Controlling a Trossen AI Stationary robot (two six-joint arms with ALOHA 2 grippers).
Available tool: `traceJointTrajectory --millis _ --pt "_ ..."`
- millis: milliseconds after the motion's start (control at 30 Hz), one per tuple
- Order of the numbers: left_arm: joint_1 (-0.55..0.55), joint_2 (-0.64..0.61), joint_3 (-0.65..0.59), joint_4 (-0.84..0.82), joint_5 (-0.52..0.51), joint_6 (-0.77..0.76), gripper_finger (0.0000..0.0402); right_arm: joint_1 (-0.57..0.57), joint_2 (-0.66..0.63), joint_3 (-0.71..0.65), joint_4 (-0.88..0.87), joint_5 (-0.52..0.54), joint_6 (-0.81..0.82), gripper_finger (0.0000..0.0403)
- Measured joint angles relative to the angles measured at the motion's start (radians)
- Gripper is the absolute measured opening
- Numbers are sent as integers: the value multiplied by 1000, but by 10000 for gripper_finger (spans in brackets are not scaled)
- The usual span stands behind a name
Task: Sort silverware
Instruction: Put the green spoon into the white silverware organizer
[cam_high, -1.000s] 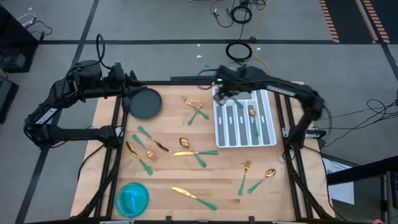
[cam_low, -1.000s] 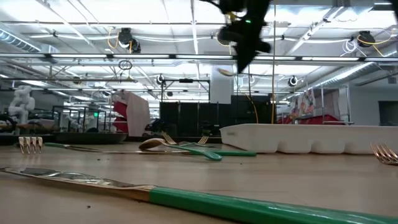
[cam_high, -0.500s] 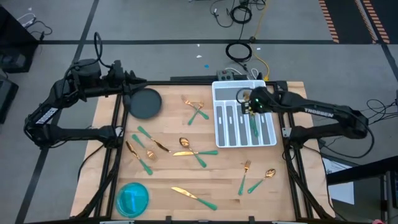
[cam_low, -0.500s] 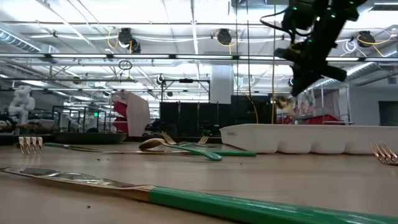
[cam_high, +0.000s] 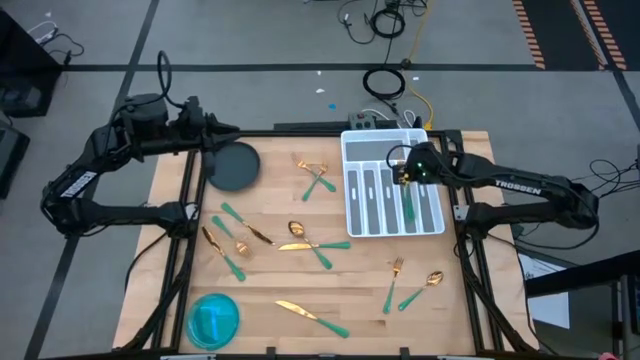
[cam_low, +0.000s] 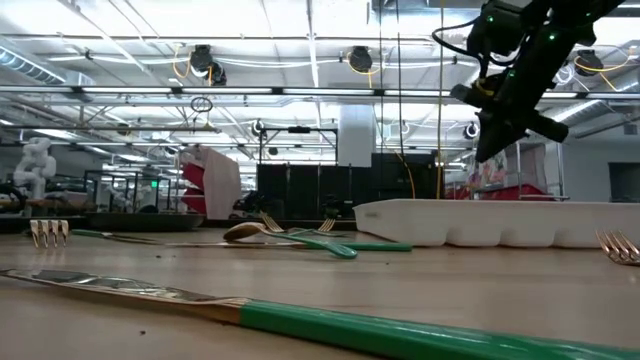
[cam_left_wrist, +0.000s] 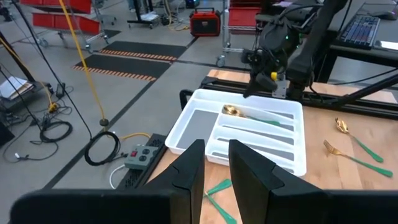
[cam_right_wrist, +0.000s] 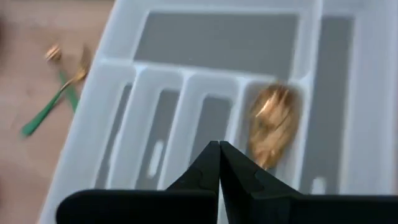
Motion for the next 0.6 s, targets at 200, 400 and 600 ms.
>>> traceJointTrajectory --millis 200,400,600 --pt "0 1 0 -1 0 -3 82 -43 0 0 13 8 -31 22" --pt "0 1 0 4 0 -2 82 -4 48 42 316 -139 -133 44" --pt "0 1 0 28 0 -3 82 40 324 295 310 -146 -345 48"
